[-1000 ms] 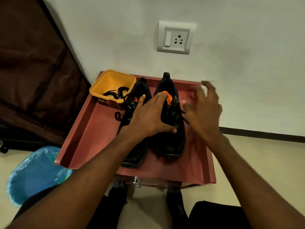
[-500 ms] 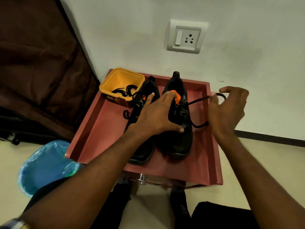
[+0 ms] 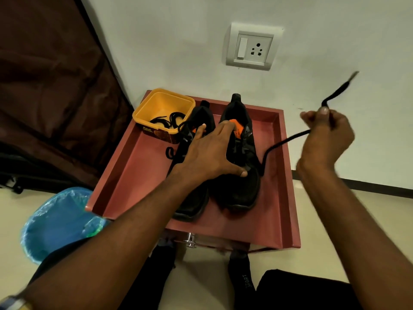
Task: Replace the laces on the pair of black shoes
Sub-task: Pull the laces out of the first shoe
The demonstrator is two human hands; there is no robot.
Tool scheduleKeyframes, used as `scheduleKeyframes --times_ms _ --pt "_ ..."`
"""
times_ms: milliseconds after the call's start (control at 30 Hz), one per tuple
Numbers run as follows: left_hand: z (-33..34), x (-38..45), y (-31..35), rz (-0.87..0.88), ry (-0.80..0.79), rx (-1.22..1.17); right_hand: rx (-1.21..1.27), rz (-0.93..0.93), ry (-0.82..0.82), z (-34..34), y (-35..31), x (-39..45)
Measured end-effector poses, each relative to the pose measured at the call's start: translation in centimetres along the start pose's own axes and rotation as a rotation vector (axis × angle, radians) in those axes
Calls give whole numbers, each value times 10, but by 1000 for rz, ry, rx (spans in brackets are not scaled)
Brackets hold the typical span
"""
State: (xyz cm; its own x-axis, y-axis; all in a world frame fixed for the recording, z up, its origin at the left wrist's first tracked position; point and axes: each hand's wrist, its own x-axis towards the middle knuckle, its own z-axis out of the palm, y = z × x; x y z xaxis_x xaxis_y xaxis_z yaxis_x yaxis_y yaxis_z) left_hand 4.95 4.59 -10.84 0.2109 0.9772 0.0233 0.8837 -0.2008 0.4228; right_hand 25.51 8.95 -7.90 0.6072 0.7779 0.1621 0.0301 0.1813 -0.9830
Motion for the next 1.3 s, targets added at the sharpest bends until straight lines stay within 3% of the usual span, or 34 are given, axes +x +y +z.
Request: scheduleKeyframes --times_ms 67,200,267,333,467,500,600,767,1033,1300 --pt "1 0 1 5 4 4 -295 -40 -81 -9 5 7" --pt "3 2 5 16 1 63 -819 -31 -479 -11 30 -6" --pt "3 1 6 1 8 91 -986 -17 -572 -7 32 -14" --pt "5 0 8 2 56 110 -986 -59 -622 -4 27 -19" --pt "6 -4 17 63 245 218 -955 -534 -675 1 12 -31" --pt "6 -5 18 61 274 233 -912 -573 -741 3 15 -31" --pt "8 -7 22 43 267 232 -813 -436 -948 5 31 -30" --pt "11 -11 31 3 259 277 -907 -445 -978 2 38 -30" --pt "16 -12 44 -72 212 322 -882 -451 -766 10 42 -42" --pt "9 -1 34 -115 184 21 -743 -340 -738 13 43 -36"
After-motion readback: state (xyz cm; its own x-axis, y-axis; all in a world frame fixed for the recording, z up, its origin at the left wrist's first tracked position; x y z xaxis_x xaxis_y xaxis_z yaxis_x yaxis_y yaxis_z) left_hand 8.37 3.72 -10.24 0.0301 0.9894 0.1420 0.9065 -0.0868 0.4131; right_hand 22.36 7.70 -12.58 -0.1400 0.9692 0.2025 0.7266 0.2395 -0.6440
